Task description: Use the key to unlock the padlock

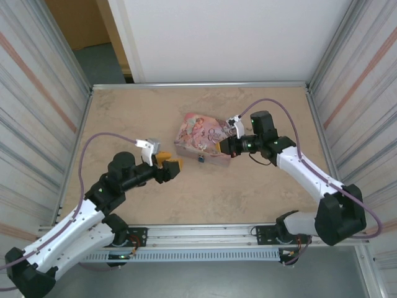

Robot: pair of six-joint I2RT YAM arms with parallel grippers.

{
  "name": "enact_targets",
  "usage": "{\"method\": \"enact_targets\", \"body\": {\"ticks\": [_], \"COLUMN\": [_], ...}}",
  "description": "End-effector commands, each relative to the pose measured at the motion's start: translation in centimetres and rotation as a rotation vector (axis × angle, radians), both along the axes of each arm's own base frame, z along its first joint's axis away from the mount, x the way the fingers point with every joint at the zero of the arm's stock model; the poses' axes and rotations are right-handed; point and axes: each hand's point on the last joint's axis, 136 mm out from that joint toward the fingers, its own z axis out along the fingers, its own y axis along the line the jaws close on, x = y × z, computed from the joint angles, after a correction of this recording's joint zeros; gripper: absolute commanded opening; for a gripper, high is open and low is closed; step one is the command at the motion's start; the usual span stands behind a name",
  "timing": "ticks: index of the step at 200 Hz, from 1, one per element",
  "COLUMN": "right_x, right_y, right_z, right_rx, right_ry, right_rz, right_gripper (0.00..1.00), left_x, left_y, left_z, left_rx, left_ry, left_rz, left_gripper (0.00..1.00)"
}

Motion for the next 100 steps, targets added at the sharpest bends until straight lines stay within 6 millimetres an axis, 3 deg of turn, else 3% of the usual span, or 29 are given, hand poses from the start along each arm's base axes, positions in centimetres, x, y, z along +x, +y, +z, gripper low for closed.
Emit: {"method": "enact_targets", "body": {"ticks": [1, 100], "right_x": [0.8, 7.6], "right_y": [0.6, 0.4], "right_z": [0.2, -6.9], "right_rx": [0.046, 0.053], "right_ry": [-0.013, 0.128], "right_rz": [0.057, -0.125], "right_gripper": [0.0, 0.0], "left_x": [0.4, 3.0], "left_y": [1.2, -1.0], "left_z": [-3.2, -8.8], "left_rx": [0.108, 0.158], "left_ry": [0.016, 0.133], "left_rz": [0.047, 0.056], "left_gripper": [0.77, 0.82]}}
